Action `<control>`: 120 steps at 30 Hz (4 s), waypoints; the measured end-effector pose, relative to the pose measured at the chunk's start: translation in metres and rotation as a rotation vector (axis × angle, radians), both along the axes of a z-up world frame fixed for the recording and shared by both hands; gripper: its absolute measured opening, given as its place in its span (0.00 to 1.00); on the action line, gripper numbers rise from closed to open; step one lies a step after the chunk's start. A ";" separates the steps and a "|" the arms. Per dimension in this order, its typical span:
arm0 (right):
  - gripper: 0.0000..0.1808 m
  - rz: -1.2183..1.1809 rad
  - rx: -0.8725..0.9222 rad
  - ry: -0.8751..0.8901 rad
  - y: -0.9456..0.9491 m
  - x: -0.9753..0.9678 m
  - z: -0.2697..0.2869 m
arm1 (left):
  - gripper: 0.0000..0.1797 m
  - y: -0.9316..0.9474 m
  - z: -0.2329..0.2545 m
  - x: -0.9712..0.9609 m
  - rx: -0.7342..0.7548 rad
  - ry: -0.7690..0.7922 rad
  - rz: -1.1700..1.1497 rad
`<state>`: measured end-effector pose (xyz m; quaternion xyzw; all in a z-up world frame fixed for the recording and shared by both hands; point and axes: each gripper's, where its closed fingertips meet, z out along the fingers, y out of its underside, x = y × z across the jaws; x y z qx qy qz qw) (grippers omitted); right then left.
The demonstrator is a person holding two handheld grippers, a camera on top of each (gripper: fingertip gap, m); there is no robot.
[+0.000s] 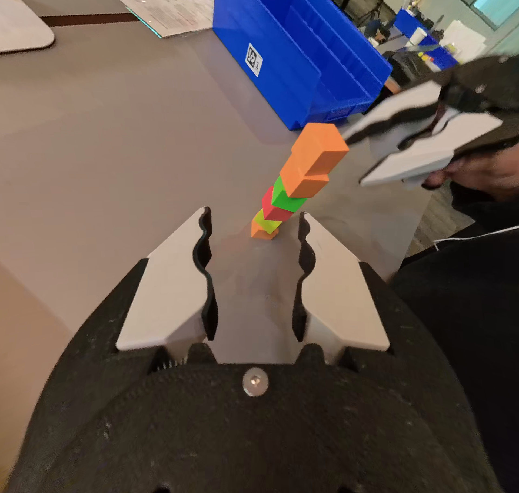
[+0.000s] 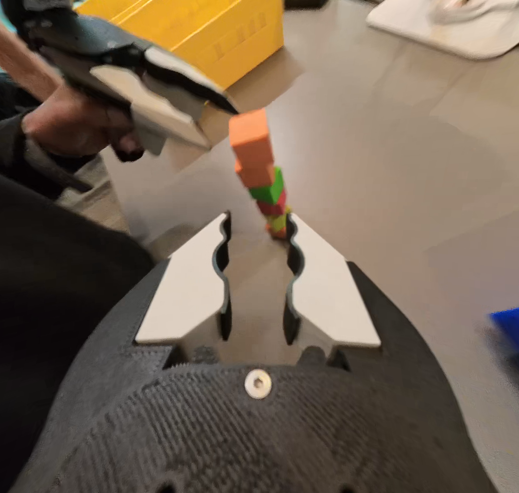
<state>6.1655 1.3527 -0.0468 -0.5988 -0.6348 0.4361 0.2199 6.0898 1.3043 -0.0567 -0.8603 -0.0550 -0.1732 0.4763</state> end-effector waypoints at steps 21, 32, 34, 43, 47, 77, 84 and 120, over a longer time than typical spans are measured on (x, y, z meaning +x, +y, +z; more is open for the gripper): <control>0.00 -0.172 -0.087 -0.155 0.023 -0.009 -0.080 | 0.31 -0.018 0.003 -0.018 0.017 -0.023 0.072; 0.24 -0.192 -0.011 -0.069 0.018 -0.008 -0.071 | 0.30 -0.010 0.006 -0.020 0.051 -0.124 0.069; 0.26 -0.170 0.093 -0.090 0.016 -0.020 -0.081 | 0.30 -0.007 0.005 -0.018 0.048 -0.117 0.057; 0.14 -0.117 0.182 -0.078 0.006 -0.034 -0.071 | 0.28 0.015 -0.042 -0.025 -0.095 0.090 0.089; 0.14 -0.144 0.183 -0.020 0.009 -0.024 -0.044 | 0.29 0.034 -0.069 -0.017 -0.176 0.151 0.053; 0.31 0.141 -0.014 0.052 -0.048 -0.008 -0.065 | 0.12 -0.039 -0.033 0.061 -0.022 0.096 -0.365; 0.33 -0.235 0.086 -0.011 0.045 -0.031 -0.078 | 0.12 -0.040 -0.059 0.075 -0.112 0.155 -0.427; 0.27 0.286 0.068 -0.012 -0.083 -0.006 -0.049 | 0.33 0.071 -0.095 -0.033 -0.181 0.131 0.050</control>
